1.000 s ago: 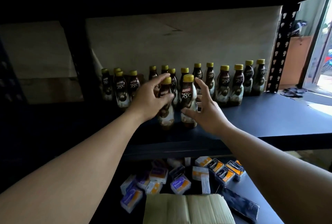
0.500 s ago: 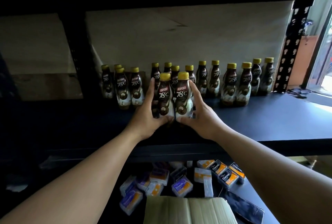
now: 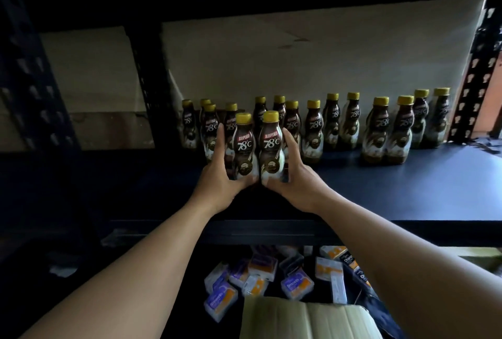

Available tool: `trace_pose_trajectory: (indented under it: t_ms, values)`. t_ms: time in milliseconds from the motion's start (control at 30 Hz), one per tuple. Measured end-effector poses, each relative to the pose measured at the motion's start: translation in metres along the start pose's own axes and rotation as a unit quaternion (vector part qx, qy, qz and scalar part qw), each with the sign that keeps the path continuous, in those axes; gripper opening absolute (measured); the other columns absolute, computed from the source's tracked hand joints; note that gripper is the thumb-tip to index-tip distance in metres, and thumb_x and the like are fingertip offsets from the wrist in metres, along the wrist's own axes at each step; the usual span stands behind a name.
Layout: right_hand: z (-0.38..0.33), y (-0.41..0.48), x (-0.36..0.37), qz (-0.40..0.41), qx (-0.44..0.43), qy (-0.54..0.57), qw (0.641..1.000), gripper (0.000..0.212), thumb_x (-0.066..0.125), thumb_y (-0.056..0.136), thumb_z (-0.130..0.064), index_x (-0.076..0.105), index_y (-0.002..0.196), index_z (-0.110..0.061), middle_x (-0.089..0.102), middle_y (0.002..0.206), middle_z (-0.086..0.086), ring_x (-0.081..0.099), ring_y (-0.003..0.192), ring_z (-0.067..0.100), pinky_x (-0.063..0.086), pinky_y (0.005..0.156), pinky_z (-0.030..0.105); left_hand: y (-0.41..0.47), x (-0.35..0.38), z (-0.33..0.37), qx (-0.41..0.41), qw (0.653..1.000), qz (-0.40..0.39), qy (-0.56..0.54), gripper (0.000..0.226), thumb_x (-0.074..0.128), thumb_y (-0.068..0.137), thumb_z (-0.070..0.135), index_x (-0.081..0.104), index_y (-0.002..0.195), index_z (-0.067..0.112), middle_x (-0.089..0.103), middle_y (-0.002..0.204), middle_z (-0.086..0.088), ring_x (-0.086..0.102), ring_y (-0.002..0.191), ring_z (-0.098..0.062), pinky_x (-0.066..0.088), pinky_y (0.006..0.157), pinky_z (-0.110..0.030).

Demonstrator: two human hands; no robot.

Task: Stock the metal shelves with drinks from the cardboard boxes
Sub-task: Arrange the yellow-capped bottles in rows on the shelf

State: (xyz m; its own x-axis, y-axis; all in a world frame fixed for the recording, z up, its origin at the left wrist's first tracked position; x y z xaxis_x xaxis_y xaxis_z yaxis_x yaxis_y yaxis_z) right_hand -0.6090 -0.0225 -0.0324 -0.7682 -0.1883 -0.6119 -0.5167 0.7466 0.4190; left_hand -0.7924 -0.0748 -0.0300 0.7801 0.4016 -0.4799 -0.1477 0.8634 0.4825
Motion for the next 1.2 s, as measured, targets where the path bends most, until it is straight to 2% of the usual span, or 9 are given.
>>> trace_pose_trajectory:
  t_ms: [67,200,367,500,700,833,967,1067,1200]
  values:
    - [0.0027,-0.0008,0.0011,0.002,0.013,0.021,1.000,0.127,0.080,0.088,-0.029,-0.027,0.154,-0.046,0.049,0.146,-0.019,0.052,0.130,0.006,0.040,0.110,0.030,-0.0001,0.0010,-0.0012,0.002,1.000,-0.002,-0.003,0.127,0.085,0.079,0.040,-0.019,0.151,0.055,0.036,0.147,0.031,0.037,0.129,0.011,0.032,0.109,-0.028]
    - [0.0068,-0.0011,-0.0008,0.009,0.013,0.020,1.000,0.125,0.079,0.090,-0.028,-0.028,0.154,-0.044,0.051,0.150,-0.013,0.051,0.132,0.005,0.038,0.110,0.026,-0.0004,0.0025,-0.0026,-0.004,1.000,-0.011,-0.006,0.126,0.084,0.081,0.036,-0.018,0.151,0.055,0.035,0.127,0.048,0.034,0.113,0.030,0.032,0.105,-0.023]
    - [0.0085,-0.0026,0.0006,0.005,0.007,0.003,1.000,0.117,0.072,0.095,-0.027,-0.028,0.152,-0.049,0.060,0.142,-0.009,0.059,0.122,0.008,0.042,0.099,0.024,0.0004,0.0045,-0.0067,0.001,1.000,-0.014,0.007,0.119,0.082,0.085,0.029,-0.011,0.154,0.055,0.033,0.128,0.048,0.032,0.109,0.039,0.027,0.092,-0.003]
    - [0.0059,-0.0022,-0.0004,0.010,-0.008,0.006,1.000,0.115,0.072,0.095,-0.026,-0.024,0.152,-0.055,0.043,0.158,-0.013,0.052,0.134,0.008,0.043,0.111,0.033,0.0007,0.0037,-0.0076,-0.002,1.000,-0.009,0.005,0.117,0.082,0.085,0.025,-0.007,0.156,0.050,0.029,0.124,0.051,0.029,0.103,0.044,0.026,0.080,0.010]
    - [0.0062,-0.0025,-0.0004,0.006,0.000,0.008,1.000,0.114,0.074,0.094,-0.027,-0.019,0.155,-0.051,0.048,0.154,-0.009,0.053,0.133,0.009,0.043,0.111,0.034,0.0013,0.0032,-0.0089,-0.015,1.000,-0.008,-0.006,0.120,0.084,0.081,0.029,-0.007,0.155,0.053,0.041,0.142,0.034,0.042,0.114,0.026,0.033,0.098,-0.013]
    - [0.0062,-0.0040,-0.0006,0.004,0.014,0.015,1.000,0.115,0.074,0.093,-0.028,-0.020,0.157,-0.046,0.051,0.151,-0.011,0.052,0.132,0.005,0.038,0.106,0.025,-0.0007,0.0033,-0.0066,-0.018,1.000,-0.008,-0.009,0.121,0.084,0.082,0.027,-0.009,0.156,0.049,0.038,0.143,0.029,0.036,0.104,0.035,0.029,0.091,-0.006]
    - [0.0063,-0.0044,-0.0019,0.009,0.023,0.020,0.999,0.113,0.075,0.093,-0.028,-0.015,0.159,-0.044,0.059,0.135,-0.017,0.056,0.122,0.003,0.040,0.102,0.025,-0.0013,0.0032,-0.0059,-0.018,1.000,-0.008,-0.009,0.119,0.084,0.082,0.028,-0.006,0.158,0.046,0.037,0.147,0.027,0.038,0.123,0.015,0.030,0.105,-0.021]
    - [0.0078,-0.0042,-0.0021,0.012,0.036,0.024,0.999,0.115,0.077,0.092,-0.029,-0.015,0.158,-0.045,0.060,0.113,-0.025,0.060,0.111,0.001,0.042,0.097,0.026,-0.0008,0.0028,-0.0055,-0.021,1.000,-0.008,-0.014,0.118,0.083,0.082,0.027,-0.005,0.159,0.044,0.036,0.143,0.028,0.037,0.125,0.011,0.029,0.106,-0.022]
    - [0.0085,-0.0041,-0.0023,0.013,0.041,0.024,0.999,0.115,0.077,0.091,-0.030,-0.015,0.159,-0.045,0.064,0.120,-0.021,0.062,0.112,0.002,0.044,0.095,0.027,-0.0004,0.0033,-0.0063,-0.021,1.000,-0.008,-0.015,0.118,0.083,0.082,0.027,-0.004,0.159,0.042,0.036,0.146,0.026,0.037,0.130,0.006,0.029,0.108,-0.024]
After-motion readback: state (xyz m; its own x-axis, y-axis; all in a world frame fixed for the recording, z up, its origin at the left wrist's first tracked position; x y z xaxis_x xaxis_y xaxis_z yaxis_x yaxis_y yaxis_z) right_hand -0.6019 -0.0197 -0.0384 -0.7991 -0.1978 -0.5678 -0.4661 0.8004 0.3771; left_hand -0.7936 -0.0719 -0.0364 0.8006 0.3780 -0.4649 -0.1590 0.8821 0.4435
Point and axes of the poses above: each hand's wrist, its own y-axis towards the middle knuckle, its own x-axis out of the palm, z = x × y, the point moved 5 cm from there along y, towards the middle knuckle
